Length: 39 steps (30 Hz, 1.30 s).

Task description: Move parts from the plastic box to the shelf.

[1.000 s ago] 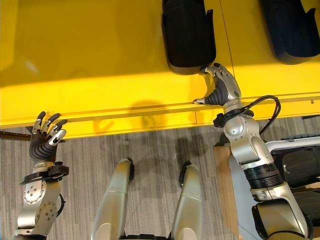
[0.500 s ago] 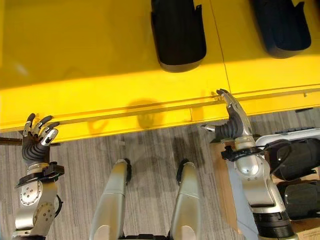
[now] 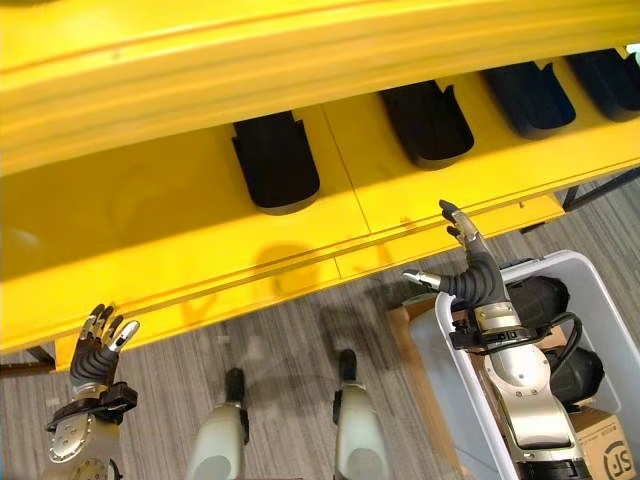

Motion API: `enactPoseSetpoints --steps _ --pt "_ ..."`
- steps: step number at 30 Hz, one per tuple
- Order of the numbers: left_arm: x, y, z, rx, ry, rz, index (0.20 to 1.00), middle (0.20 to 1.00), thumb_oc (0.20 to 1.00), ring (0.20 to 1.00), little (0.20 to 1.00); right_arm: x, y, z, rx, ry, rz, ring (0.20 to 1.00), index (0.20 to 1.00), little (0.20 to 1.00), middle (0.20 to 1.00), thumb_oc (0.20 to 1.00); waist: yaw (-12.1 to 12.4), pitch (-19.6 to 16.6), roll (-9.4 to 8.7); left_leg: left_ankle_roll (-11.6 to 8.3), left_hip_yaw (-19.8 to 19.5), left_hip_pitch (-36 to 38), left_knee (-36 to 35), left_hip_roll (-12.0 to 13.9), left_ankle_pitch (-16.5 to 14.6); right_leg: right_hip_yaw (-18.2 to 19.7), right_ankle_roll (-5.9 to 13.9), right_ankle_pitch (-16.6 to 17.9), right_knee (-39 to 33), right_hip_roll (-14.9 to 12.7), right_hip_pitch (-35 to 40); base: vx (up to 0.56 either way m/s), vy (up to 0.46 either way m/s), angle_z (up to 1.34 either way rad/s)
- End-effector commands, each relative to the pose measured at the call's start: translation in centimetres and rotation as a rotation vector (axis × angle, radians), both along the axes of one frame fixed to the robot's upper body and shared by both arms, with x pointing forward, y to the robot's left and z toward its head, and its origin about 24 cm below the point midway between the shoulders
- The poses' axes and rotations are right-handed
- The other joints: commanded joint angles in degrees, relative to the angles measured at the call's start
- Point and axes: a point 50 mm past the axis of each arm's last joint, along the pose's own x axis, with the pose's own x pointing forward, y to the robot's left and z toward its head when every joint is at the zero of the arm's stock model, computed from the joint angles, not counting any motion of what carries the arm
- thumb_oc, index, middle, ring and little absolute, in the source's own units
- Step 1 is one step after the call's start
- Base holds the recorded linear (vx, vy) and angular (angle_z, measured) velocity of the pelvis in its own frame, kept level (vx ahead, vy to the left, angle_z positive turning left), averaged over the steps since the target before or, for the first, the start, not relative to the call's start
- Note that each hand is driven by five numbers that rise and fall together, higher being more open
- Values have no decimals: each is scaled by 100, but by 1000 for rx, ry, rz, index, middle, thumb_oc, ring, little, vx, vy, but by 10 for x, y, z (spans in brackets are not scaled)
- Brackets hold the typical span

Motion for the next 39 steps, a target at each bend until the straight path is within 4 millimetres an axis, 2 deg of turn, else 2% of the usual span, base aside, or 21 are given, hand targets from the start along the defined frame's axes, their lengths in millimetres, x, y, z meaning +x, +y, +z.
enactPoseSetpoints --steps 1,2,3,6,7,10,11,12,13,14,15,17,18,19,20,22,27,34,35,39 --pt "45 -13 64 82 -361 -178 1000 1000 1000 1000 1000 2 5 5 149 -86 4 1000 1000 1000 1000 1000 -207 -288 148 109 -433 -382 -509 202 778 35 -51 -669 141 -12 254 8 -18 -7" --pt "46 -15 65 67 -377 -171 1000 1000 1000 1000 1000 2 8 10 167 -119 13 1000 1000 1000 1000 1000 -228 -322 202 82 -383 -285 -683 234 896 74 -54 -653 120 18 262 -24 -49 2" --pt "49 -20 61 45 -375 -172 1000 1000 1000 1000 1000 2 8 5 230 -113 2 1000 1000 1000 1000 1000 -291 -413 284 -14 -277 -172 -916 369 1118 102 -107 -712 166 143 258 -35 -84 -1" --pt "52 -27 55 7 -366 -175 1000 1000 1000 1000 1000 -3 2 1 243 -103 -18 1000 1000 1000 1000 1000 -348 -418 318 -36 -210 -190 -724 612 1381 206 -323 -876 364 448 227 -38 -247 -31" --pt "50 -31 51 -10 -359 -189 1000 1000 1000 1000 1000 -6 -2 -1 250 -88 -21 1000 1000 1000 1000 1000 -384 -338 274 -16 -162 -280 -342 646 1441 200 -434 -916 294 545 355 -20 -291 -35" --pt "46 -34 44 -26 -337 -197 1000 1000 1000 1000 1000 -13 -10 -6 255 -72 -51 1000 1000 1000 1000 1000 -404 -236 182 81 -114 -448 325 712 1561 187 -603 -860 31 643 589 0 -248 -26" --pt "46 -34 43 -23 -329 -201 1000 1000 1000 1000 1000 -14 -11 -8 254 -56 -54 1000 1000 1000 1000 1000 -395 -203 146 142 -111 -507 558 618 1525 185 -628 -817 -94 640 664 25 -157 -9" --pt "46 -33 42 -26 -324 -196 1000 1000 1000 1000 1000 -14 -10 -9 244 -47 -50 1000 1000 1000 1000 1000 -359 -177 130 214 -266 -518 593 383 1354 238 -605 -783 -186 641 684 33 -50 -10" --pt "44 -31 40 -22 -315 -183 1000 1000 1000 1000 1000 -13 -8 -10 240 -43 -45 1000 1000 1000 1000 1000 -263 -147 127 300 -618 -580 597 -109 1145 354 -582 -727 -275 650 703 49 39 -13" --pt "41 -28 40 -17 -311 -171 1000 1000 1000 1000 1000 -12 -5 -10 254 -37 -26 1000 1000 1000 1000 1000 -195 -134 101 407 -950 -670 561 -622 737 489 -534 -661 -342 649 716 101 78 -33" --pt "38 -27 40 -11 -310 -162 1000 1000 1000 1000 1000 -10 -2 -12 260 -27 -8 1000 1000 1000 1000 1000 -71 -110 97 462 -1430 -756 459 -1142 551 722 -490 -584 -400 739 731 105 54 -73" --pt "35 -26 41 -7 -324 -158 1000 1000 1000 1000 1000 -7 2 -12 253 -19 12 1000 1000 1000 1000 1000 17 -127 112 460 -1906 -839 215 -1495 612 1107 -450 -445 -567 903 762 137 76 -144" --pt "32 -25 41 -15 -332 -145 1000 1000 1000 1000 1000 0 7 -13 225 -7 32 1000 1000 1000 1000 1000 203 -176 129 480 -2727 -908 24 -2028 721 1565 -405 -324 -736 1096 778 137 131 -140" --pt "31 -25 41 -31 -339 -133 1000 1000 1000 1000 1000 3 10 -12 222 -14 44 1000 1000 1000 1000 1000 270 -222 124 482 -2956 -928 -13 -2160 736 1774 -366 -265 -816 1155 771 123 175 -202" --pt "29 -30 37 -79 -347 -134 1000 1000 1000 1000 1000 4 14 -11 249 -14 69 1000 1000 1000 1000 1000 251 -303 124 516 -2702 -781 -259 -1984 711 1991 -313 -179 -942 1226 796 53 173 -158" --pt "31 -34 35 -96 -342 -147 1000 1000 1000 1000 1000 4 15 -12 245 -13 57 1000 1000 1000 1000 1000 261 -317 87 575 -2511 -749 -220 -1963 668 1999 -256 -86 -985 1134 748 32 215 -103" --pt "29 -27 35 -69 -321 -133 1000 1000 1000 1000 1000 5 22 -16 287 -1 61 1000 1000 1000 1000 1000 249 -475 -33 744 -1999 -549 -493 -1822 590 2347 -44 104 -1064 1040 651 25 203 -72" --pt "35 -24 39 -35 -318 -126 1000 1000 1000 1000 1000 5 27 -17 293 6 55 1000 1000 1000 1000 1000 141 -517 -144 918 -1546 -308 -646 -1781 520 2523 150 121 -864 941 555 5 168 -48" --pt "37 -25 39 -22 -312 -134 1000 1000 1000 1000 1000 5 26 -17 305 -1 35 1000 1000 1000 1000 1000 55 -526 -179 1006 -1365 -165 -712 -1788 458 2606 250 130 -784 896 555 -7 220 -65" --pt "43 -28 40 -6 -301 -158 1000 1000 1000 1000 1000 4 27 -21 320 7 22 1000 1000 1000 1000 1000 -83 -507 -178 1095 -1151 33 -810 -1797 359 2607 349 88 -498 867 460 10 173 -43"
